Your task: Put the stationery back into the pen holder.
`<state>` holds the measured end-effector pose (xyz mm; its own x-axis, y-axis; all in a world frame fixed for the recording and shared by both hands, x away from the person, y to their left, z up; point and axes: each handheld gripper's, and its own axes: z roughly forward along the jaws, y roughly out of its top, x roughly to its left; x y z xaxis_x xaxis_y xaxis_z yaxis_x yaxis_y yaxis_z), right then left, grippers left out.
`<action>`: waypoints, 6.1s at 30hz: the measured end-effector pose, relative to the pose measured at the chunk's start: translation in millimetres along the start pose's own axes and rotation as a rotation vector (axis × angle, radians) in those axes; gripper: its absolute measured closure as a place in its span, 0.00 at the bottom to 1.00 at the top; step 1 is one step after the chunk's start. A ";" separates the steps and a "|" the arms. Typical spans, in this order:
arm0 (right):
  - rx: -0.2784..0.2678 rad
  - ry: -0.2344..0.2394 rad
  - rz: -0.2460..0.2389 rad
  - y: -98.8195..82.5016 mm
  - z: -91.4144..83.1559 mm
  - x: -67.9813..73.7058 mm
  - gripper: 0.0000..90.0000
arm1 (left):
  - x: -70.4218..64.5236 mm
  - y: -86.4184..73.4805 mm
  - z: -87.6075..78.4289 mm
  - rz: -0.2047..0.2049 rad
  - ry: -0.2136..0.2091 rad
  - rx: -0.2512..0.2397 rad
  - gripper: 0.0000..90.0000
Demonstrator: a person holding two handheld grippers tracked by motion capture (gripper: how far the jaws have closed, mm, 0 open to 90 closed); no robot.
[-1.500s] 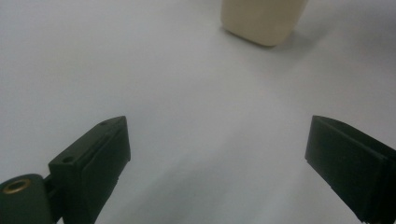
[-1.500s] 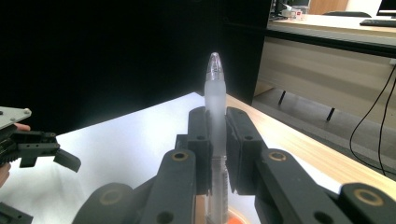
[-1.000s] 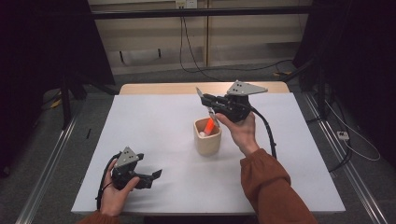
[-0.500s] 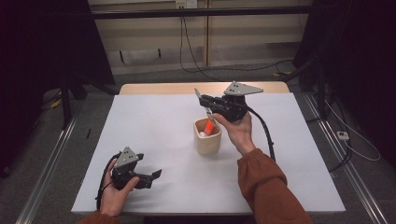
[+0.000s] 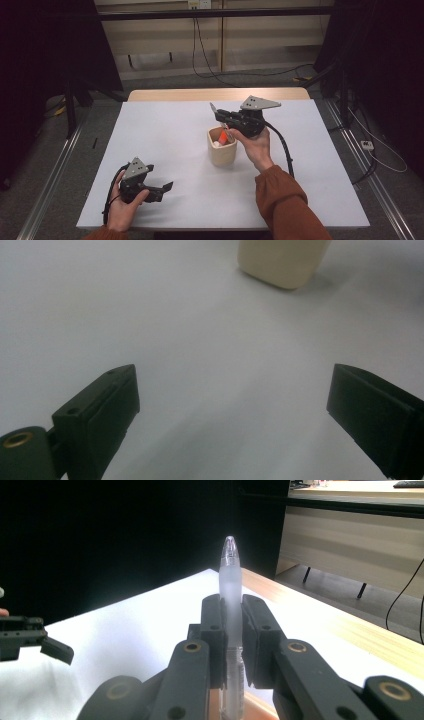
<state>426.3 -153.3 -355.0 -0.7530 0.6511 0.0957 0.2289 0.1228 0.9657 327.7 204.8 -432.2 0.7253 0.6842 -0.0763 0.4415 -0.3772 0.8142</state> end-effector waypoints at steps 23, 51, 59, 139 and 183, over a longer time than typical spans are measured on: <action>0.050 -0.026 -0.007 -18.7 -17.2 -3.0 0.90 | 0.0 0.3 0.9 0.005 -0.001 0.001 0.07; 0.108 -0.016 -0.016 -31.2 -20.0 0.6 0.90 | -0.1 0.5 0.6 0.007 -0.002 0.000 0.07; 0.109 -0.011 -0.021 -34.5 -21.8 1.7 0.90 | -0.3 0.2 0.7 0.005 -0.002 0.002 0.07; 0.165 -0.214 -0.015 -37.9 -61.8 6.9 0.08 | 0.9 -3.2 -4.0 -0.031 0.020 -0.007 0.07; 0.210 -0.362 0.026 -87.0 -142.7 6.8 0.08 | 0.8 -2.4 -10.8 -0.033 0.038 -0.036 0.07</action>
<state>313.2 -266.3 -403.9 -0.4881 0.8728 -0.0083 0.3936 0.2286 0.8904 321.6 213.0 -428.0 0.6898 0.7194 -0.0818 0.4447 -0.3318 0.8320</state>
